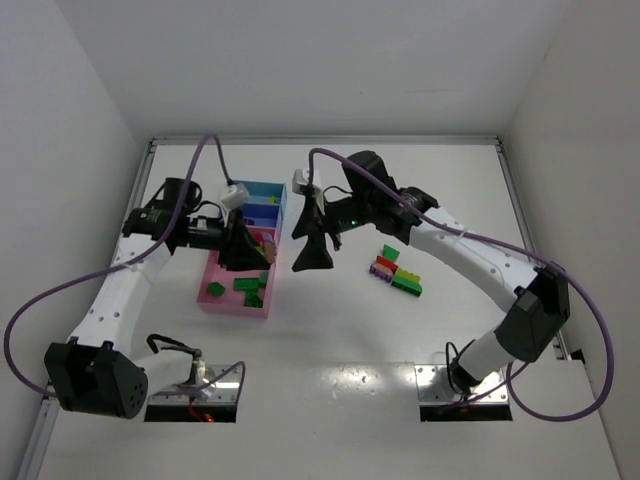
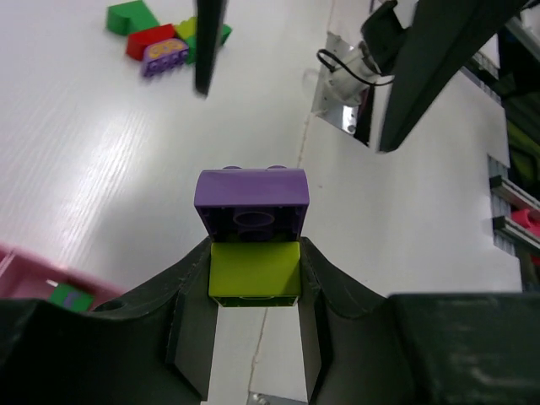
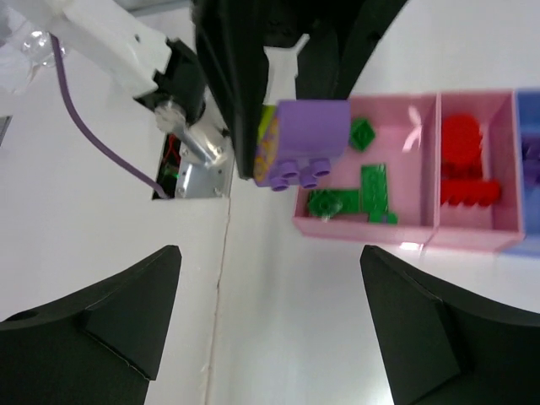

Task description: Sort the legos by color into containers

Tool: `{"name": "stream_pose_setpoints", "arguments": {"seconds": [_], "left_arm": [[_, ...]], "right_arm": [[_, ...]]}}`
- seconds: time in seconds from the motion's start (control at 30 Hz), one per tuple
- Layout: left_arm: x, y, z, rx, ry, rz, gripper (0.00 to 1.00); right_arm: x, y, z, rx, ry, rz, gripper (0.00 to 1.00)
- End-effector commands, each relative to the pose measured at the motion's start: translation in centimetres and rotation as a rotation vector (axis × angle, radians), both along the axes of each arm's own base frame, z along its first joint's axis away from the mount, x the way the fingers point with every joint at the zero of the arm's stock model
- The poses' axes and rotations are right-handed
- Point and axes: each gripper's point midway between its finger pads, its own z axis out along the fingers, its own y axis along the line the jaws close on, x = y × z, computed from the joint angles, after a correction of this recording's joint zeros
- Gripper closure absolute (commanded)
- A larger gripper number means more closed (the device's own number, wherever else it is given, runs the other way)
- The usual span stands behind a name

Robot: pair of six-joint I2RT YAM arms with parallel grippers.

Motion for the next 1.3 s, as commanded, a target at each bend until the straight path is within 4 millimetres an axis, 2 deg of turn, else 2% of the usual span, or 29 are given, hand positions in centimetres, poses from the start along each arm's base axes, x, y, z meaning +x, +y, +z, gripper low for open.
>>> {"name": "stream_pose_setpoints", "arguments": {"seconds": [0.0, 0.03, 0.2, 0.33, 0.4, 0.43, 0.6, 0.8, 0.83, 0.97, 1.0, 1.2, 1.27], "left_arm": [[1.3, -2.7, 1.0, -0.036, 0.005, -0.041, 0.73], [2.1, -3.3, 1.0, -0.034, -0.012, -0.049, 0.73], [1.9, -6.7, 0.5, -0.020, 0.001, -0.140, 0.73], [1.9, -8.2, -0.3, 0.001, 0.022, -0.176, 0.73], [1.9, -8.7, 0.2, -0.007, -0.002, -0.192, 0.73], [1.8, -9.0, -0.3, 0.004, 0.008, -0.199, 0.73], [1.7, -9.9, 0.1, 0.002, -0.020, -0.224, 0.73], [1.2, -10.2, 0.4, 0.002, -0.032, -0.233, 0.73], [1.0, -10.1, 0.4, 0.002, -0.032, -0.233, 0.73], [0.7, -10.5, 0.3, 0.008, -0.035, -0.244, 0.73], [0.5, -10.3, 0.2, 0.008, -0.035, -0.244, 0.73], [0.3, -10.5, 0.5, 0.002, -0.061, -0.255, 0.73], [0.4, -10.5, 0.4, 0.008, -0.063, -0.249, 0.73]], "right_arm": [[-0.4, -1.5, 0.3, 0.025, 0.032, -0.020, 0.12], [-0.6, -1.6, 0.2, 0.023, 0.034, -0.020, 0.12], [0.3, -3.5, 0.4, 0.034, 0.061, -0.066, 0.12], [0.0, -4.1, 0.5, 0.041, 0.089, -0.055, 0.12], [-0.2, -4.1, 0.2, 0.039, 0.099, -0.047, 0.12], [-0.4, -4.1, 0.3, 0.042, 0.102, -0.039, 0.12], [0.0, -4.2, -0.2, 0.043, 0.119, -0.044, 0.12], [1.2, -4.8, -1.2, 0.029, 0.141, -0.077, 0.12], [0.9, -4.8, -1.5, 0.027, 0.153, -0.067, 0.12], [1.4, -5.0, -1.1, 0.052, 0.170, -0.078, 0.31], [1.5, -4.9, -1.2, 0.051, 0.179, -0.081, 0.39], [1.3, -4.8, -1.4, 0.051, 0.202, -0.068, 0.46], [1.1, -4.8, -1.3, 0.055, 0.206, -0.057, 0.52]]}}
